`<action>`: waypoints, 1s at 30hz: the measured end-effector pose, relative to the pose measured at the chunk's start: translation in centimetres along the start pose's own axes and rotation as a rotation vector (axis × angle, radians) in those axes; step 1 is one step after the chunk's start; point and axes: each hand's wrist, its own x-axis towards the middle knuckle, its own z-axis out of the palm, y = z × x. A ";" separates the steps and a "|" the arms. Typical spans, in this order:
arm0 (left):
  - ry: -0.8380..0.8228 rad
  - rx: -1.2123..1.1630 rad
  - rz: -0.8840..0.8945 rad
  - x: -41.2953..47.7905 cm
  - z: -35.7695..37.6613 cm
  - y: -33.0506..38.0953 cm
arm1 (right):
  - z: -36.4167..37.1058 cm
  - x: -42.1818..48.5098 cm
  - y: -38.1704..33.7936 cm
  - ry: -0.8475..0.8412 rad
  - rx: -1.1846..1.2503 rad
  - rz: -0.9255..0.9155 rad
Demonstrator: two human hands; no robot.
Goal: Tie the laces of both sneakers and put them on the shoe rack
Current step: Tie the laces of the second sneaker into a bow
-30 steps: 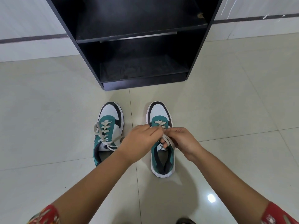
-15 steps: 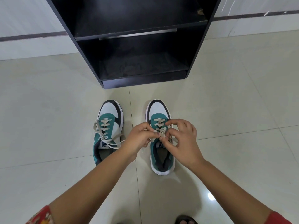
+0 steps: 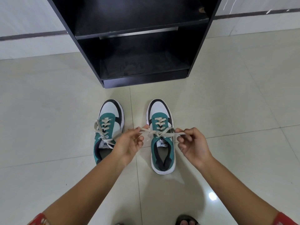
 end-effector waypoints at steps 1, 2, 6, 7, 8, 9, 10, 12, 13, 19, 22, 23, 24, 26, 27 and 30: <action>-0.007 -0.022 -0.005 0.2 0.0 -0.4 | 0.0 -0.1 0.2 -0.015 0.070 0.034; 0.000 -0.017 0.003 0.2 0.2 -0.6 | 0.1 0.0 0.4 -0.013 0.063 0.038; 0.184 0.234 0.260 0.7 0.4 -0.6 | 0.6 0.4 0.2 0.088 -0.206 -0.086; 0.212 0.265 0.311 0.8 0.4 -0.4 | 0.6 0.6 0.1 0.108 -0.233 -0.101; 0.224 0.275 0.342 0.9 0.4 -0.3 | 0.7 0.7 0.0 0.129 -0.243 -0.113; 0.234 0.288 0.362 0.9 0.5 -0.3 | 0.7 0.7 -0.1 0.151 -0.237 -0.119; 0.242 0.289 0.372 1.0 0.5 -0.4 | 0.6 0.8 -0.2 0.170 -0.220 -0.120; 0.254 0.299 0.377 1.1 0.5 -0.6 | 0.2 1.0 -0.4 0.203 -0.181 -0.102; 0.260 0.298 0.376 1.2 0.4 -0.7 | -0.1 1.0 -0.3 0.215 -0.168 -0.083; 0.281 0.282 0.408 1.5 -0.1 -0.7 | -1.5 1.2 1.0 0.207 -0.107 0.014; 0.291 0.285 0.419 1.7 -0.1 -0.6 | -1.5 1.3 0.8 0.210 -0.084 0.024; 0.297 0.282 0.415 1.7 -0.1 -0.5 | -1.5 1.4 0.9 0.210 -0.078 0.027; 0.301 0.273 0.408 1.7 -0.1 -0.5 | -1.6 1.4 0.9 0.210 -0.070 0.030; 0.300 0.262 0.401 1.6 -0.1 -0.5 | -1.9 1.4 0.9 0.207 -0.070 0.053; 0.294 0.266 0.407 1.5 -0.1 -0.4 | -2.0 1.4 0.9 0.187 -0.083 0.076; 0.265 0.336 0.406 1.1 -0.1 -0.4 | -2.7 1.0 1.0 0.079 -0.116 0.104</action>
